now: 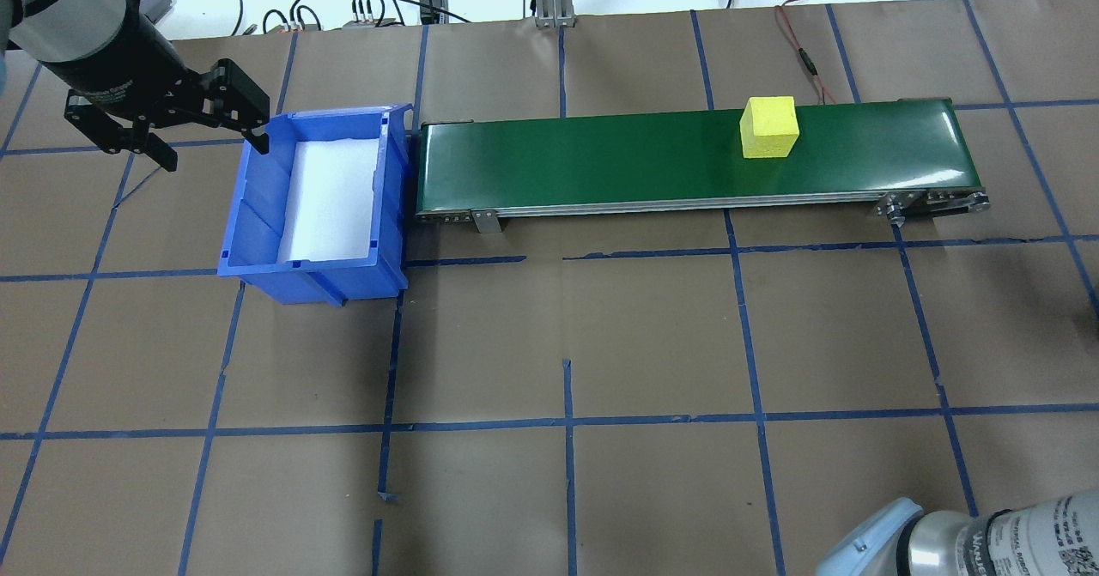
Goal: Move block left to right into plate
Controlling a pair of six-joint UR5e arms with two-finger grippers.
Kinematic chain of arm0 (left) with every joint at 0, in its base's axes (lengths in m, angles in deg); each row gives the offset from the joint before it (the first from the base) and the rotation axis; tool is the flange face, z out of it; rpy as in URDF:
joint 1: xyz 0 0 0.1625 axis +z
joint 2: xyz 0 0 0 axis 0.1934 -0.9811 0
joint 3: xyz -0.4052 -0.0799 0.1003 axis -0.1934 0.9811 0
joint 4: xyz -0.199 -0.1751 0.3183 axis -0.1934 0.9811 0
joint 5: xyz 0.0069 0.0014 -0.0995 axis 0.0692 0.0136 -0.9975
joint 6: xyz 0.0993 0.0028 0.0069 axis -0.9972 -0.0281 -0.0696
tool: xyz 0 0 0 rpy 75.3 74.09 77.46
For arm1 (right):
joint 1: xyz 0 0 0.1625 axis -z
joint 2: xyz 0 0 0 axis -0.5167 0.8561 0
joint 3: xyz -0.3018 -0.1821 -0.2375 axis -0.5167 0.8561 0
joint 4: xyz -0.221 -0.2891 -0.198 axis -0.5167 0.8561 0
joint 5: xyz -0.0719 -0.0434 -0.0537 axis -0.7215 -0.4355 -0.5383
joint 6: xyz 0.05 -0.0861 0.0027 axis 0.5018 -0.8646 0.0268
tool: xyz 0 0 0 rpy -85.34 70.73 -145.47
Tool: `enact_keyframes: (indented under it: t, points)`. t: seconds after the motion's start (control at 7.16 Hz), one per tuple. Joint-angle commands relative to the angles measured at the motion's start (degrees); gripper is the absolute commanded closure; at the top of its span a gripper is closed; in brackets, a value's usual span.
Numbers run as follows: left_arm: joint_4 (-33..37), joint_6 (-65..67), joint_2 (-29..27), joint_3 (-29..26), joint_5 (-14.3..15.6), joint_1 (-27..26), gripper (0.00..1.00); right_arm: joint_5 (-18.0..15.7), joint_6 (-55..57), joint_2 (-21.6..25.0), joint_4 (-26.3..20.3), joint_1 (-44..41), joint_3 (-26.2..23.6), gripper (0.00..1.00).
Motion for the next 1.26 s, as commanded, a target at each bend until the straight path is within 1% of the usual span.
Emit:
enact_keyframes:
  t: [0.0, 0.14, 0.28, 0.42, 0.56, 0.7, 0.84, 0.98, 1.12]
  points:
    - [-0.19, -0.01, -0.07, 0.14, 0.07, 0.0, 0.0, -0.46, -0.13, -0.16, 0.11, 0.29, 0.31, 0.0]
    - [-4.2, -0.01, -0.07, -0.29, -0.1, 0.09, 0.0, -0.12, 5.52, 1.06, -0.23, 0.2, 0.49, 0.0]
    - [-4.59, -0.01, -0.33, 0.57, -0.1, 0.0, 0.0, 0.06, 10.36, 3.6, -1.72, -1.45, 1.45, 0.0]
    - [-4.59, -0.09, -0.42, 0.67, -0.1, 0.0, 0.0, 0.23, 14.94, 5.28, -3.65, -7.12, 2.33, 0.0]
    - [-4.5, -0.01, -0.42, 0.76, -0.1, 0.0, 0.0, 1.02, 21.68, 5.56, -5.84, -13.36, 4.43, 0.0]
    - [-4.5, -0.01, -0.42, 0.76, -0.1, 0.0, 0.0, 6.94, 30.28, 4.6, -7.78, -19.08, 7.41, 0.0]
    - [-4.5, -0.01, -0.42, 0.84, -0.1, 0.0, 0.0, 10.22, 34.97, 2.16, -7.53, -24.01, 9.44, 0.0]
    - [-4.59, -0.01, -0.42, 0.84, -0.02, 0.0, 0.0, 13.21, 41.11, -0.74, -7.44, -28.06, 12.5, 0.0]
    - [-4.94, 0.08, -0.42, 0.76, -0.1, 0.0, 0.0, 15.33, 46.05, -1.81, -7.1, -31.84, 14.45, 0.0]
